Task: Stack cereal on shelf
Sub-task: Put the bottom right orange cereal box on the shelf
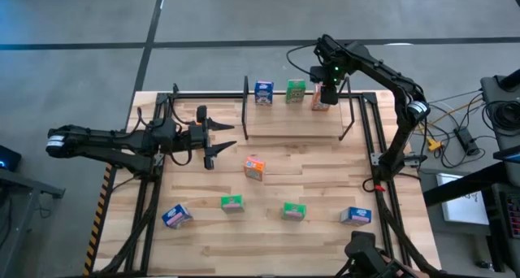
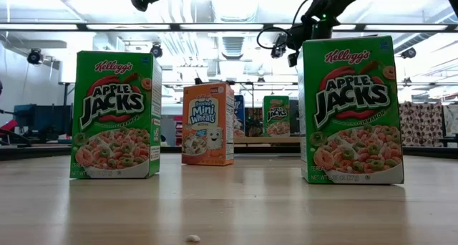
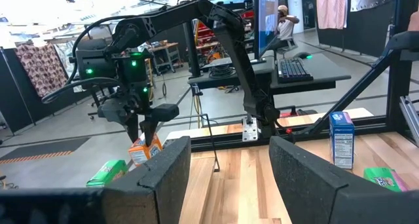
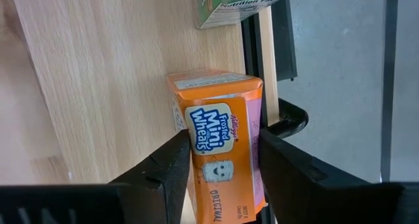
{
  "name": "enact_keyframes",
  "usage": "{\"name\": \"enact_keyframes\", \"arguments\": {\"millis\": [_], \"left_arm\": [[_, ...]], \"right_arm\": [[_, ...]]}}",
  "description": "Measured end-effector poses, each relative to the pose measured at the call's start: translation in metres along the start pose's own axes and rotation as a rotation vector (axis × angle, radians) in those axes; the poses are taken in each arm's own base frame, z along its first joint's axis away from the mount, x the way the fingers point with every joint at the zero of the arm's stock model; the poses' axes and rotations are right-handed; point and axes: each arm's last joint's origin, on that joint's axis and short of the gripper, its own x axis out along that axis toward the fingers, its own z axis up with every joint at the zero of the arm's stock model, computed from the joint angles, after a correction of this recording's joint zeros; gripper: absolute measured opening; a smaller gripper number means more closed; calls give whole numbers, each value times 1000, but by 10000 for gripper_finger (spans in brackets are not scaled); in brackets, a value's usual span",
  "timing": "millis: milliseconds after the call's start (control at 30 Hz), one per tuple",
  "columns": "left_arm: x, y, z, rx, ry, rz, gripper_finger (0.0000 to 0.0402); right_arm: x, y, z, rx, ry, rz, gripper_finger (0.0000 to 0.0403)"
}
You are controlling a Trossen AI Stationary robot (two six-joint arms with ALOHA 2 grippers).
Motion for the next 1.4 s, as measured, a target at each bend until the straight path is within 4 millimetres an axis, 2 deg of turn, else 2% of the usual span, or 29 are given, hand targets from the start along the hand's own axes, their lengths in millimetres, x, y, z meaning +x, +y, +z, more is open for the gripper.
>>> {"name": "enact_keyframes", "arguments": {"millis": [233, 600, 867, 1400], "left_arm": [[0, 0, 0, 0, 0, 0, 191], [0, 0, 0, 0, 0, 0, 191], [0, 0, 0, 0, 0, -1, 191], [0, 0, 0, -4, 0, 0, 191]], "right_arm": [[-1, 0, 0, 5, -3, -5, 137], [-1, -4, 1, 29, 35, -94, 141], [-1, -4, 1, 49, 19, -83, 135], [-1, -4, 1, 38, 18, -83, 177]]}}
